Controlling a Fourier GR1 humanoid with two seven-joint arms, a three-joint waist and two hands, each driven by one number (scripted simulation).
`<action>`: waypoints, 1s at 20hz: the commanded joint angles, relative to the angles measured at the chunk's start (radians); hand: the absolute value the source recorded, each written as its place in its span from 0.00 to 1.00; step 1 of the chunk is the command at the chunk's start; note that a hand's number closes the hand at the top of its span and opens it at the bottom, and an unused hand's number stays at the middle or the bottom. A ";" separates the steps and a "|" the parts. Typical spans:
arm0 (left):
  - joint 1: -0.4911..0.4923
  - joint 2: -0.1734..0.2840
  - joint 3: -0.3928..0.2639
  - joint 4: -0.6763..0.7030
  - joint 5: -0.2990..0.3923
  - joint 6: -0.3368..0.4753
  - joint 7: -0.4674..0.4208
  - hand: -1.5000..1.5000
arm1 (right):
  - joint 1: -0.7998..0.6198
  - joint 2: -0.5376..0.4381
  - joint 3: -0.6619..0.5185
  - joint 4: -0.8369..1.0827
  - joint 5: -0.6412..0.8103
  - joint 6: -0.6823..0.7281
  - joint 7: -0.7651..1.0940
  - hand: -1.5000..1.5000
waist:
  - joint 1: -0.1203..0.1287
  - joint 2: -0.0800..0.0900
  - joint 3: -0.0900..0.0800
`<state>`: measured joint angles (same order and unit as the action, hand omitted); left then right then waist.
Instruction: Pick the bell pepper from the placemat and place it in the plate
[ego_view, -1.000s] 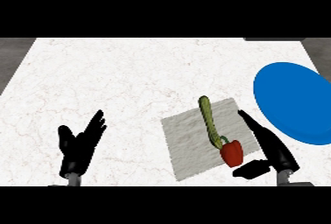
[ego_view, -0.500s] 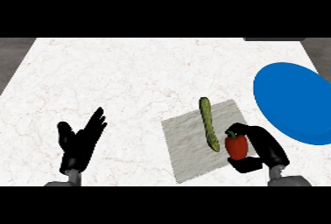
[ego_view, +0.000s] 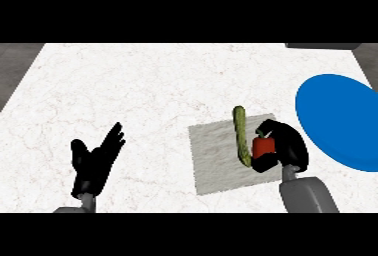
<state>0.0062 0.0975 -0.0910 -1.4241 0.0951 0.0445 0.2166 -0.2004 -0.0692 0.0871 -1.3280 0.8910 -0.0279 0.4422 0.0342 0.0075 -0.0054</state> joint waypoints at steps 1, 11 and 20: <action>-0.001 0.003 -0.014 0.001 -0.004 -0.016 -0.006 0.50 | -0.135 0.066 -0.073 0.067 0.141 -0.140 0.320 1.00 | 0.037 0.011 -0.002; -0.043 -0.021 -0.041 -0.001 -0.022 -0.005 0.018 0.50 | -0.527 0.069 -0.086 0.219 0.632 -0.500 0.762 1.00 | 0.056 0.012 0.003; -0.041 -0.014 -0.009 0.003 0.006 -0.011 0.023 0.50 | -0.582 0.069 -0.222 0.278 0.812 -0.716 0.910 1.00 | 0.023 0.008 0.006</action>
<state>-0.0358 0.0852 -0.1093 -1.4259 0.0881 0.0403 0.2440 -0.7524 -0.0072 -0.0936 -1.0671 1.6425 -0.5640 1.1187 0.0671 0.0160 -0.0006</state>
